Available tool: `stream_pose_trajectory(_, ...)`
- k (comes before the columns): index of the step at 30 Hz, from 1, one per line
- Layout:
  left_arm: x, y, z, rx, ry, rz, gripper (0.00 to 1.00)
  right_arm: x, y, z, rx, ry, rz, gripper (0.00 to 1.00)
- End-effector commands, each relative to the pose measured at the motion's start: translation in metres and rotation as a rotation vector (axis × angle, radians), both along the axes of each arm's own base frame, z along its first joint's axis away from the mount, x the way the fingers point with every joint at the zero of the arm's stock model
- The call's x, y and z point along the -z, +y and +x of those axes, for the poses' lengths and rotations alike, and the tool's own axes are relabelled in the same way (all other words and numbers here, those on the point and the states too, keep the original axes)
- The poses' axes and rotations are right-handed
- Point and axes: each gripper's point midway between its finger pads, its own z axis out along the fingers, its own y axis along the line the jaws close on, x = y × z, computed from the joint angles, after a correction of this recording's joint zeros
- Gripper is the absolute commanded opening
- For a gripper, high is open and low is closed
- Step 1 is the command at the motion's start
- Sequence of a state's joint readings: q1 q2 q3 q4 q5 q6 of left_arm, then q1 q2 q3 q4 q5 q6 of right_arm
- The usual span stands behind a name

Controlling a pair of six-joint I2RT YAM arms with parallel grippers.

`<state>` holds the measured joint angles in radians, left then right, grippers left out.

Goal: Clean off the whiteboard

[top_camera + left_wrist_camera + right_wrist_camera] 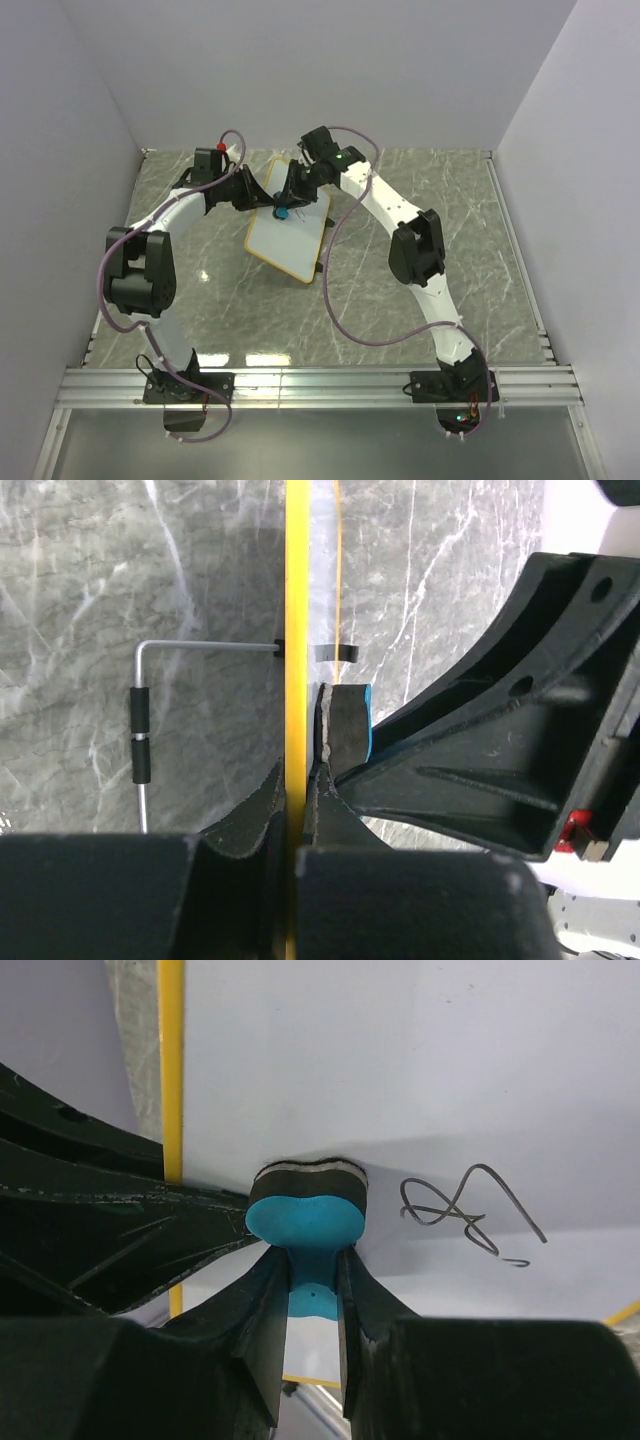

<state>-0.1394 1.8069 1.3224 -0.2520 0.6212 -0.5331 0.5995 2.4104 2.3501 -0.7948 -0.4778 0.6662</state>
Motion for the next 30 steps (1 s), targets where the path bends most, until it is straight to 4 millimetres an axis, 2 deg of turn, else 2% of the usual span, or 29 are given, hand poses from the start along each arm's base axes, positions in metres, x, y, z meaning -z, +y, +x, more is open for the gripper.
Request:
stream_pose_trajectory(1, 0.069, -0.025, -0.068, 0.154, 0.252, 0.117, 0.0, 0.012, 0.029, 0.01, 0.011, 0.007, 0.088, 0.0)
stream_pose_trajectory(2, 0.069, -0.025, -0.068, 0.157, 0.253, 0.12, 0.0, 0.027, 0.024, 0.005, 0.013, 0.037, 0.059, 0.0)
stream_pose_trajectory(5, 0.068, -0.025, -0.067, 0.166, 0.246, 0.128, 0.0, 0.049, 0.01, -0.001, 0.009, 0.052, -0.017, 0.0)
stream_pose_trajectory(6, 0.069, -0.025, -0.067, 0.171, 0.245, 0.129, 0.0, 0.066, 0.0, -0.008, 0.011, 0.088, -0.063, 0.0)
stream_pose_trajectory(8, 0.067, -0.024, -0.067, 0.172, 0.245, 0.132, 0.0, 0.079, -0.018, -0.01, 0.017, 0.102, -0.11, 0.0)
stream_pose_trajectory(10, 0.066, -0.025, -0.066, 0.179, 0.239, 0.13, 0.0, 0.103, -0.04, -0.025, 0.034, 0.163, -0.153, 0.0)
stream_pose_trajectory(11, 0.065, -0.025, -0.066, 0.18, 0.24, 0.129, 0.0, 0.126, -0.059, -0.038, 0.052, 0.233, -0.182, 0.0)
stream_pose_trajectory(15, 0.066, -0.026, -0.065, 0.192, 0.241, 0.128, 0.0, 0.144, -0.088, -0.049, 0.071, 0.259, -0.22, 0.0)
stream_pose_trajectory(17, 0.067, -0.027, -0.065, 0.195, 0.242, 0.125, 0.0, 0.145, -0.09, -0.052, 0.063, 0.256, -0.237, 0.0)
stream_pose_trajectory(19, 0.069, -0.027, -0.066, 0.2, 0.246, 0.124, 0.0, 0.138, -0.085, -0.045, 0.064, 0.242, -0.216, 0.0)
stream_pose_trajectory(20, 0.069, -0.027, -0.066, 0.2, 0.248, 0.127, 0.0, 0.128, -0.079, -0.036, 0.068, 0.217, -0.192, 0.0)
stream_pose_trajectory(22, 0.071, -0.026, -0.067, 0.204, 0.251, 0.131, 0.0, 0.118, -0.068, -0.027, 0.073, 0.214, -0.155, 0.0)
stream_pose_trajectory(23, 0.073, -0.026, -0.067, 0.205, 0.254, 0.136, 0.0, 0.1, -0.057, -0.013, 0.075, 0.173, -0.116, 0.0)
stream_pose_trajectory(25, 0.074, -0.026, -0.07, 0.215, 0.257, 0.141, 0.0, 0.091, -0.043, -0.002, 0.084, 0.173, -0.066, 0.0)
stream_pose_trajectory(26, 0.076, -0.025, -0.07, 0.219, 0.258, 0.15, 0.0, 0.069, -0.031, 0.012, 0.087, 0.127, -0.019, 0.0)
stream_pose_trajectory(28, 0.079, -0.025, -0.074, 0.229, 0.268, 0.164, 0.0, 0.06, -0.017, 0.024, 0.106, 0.13, 0.042, 0.0)
stream_pose_trajectory(29, 0.08, -0.025, -0.075, 0.232, 0.267, 0.172, 0.0, 0.043, -0.008, 0.035, 0.114, 0.102, 0.088, 0.0)
stream_pose_trajectory(30, 0.081, -0.025, -0.076, 0.233, 0.271, 0.176, 0.0, 0.044, -0.002, 0.043, 0.143, 0.118, 0.124, 0.0)
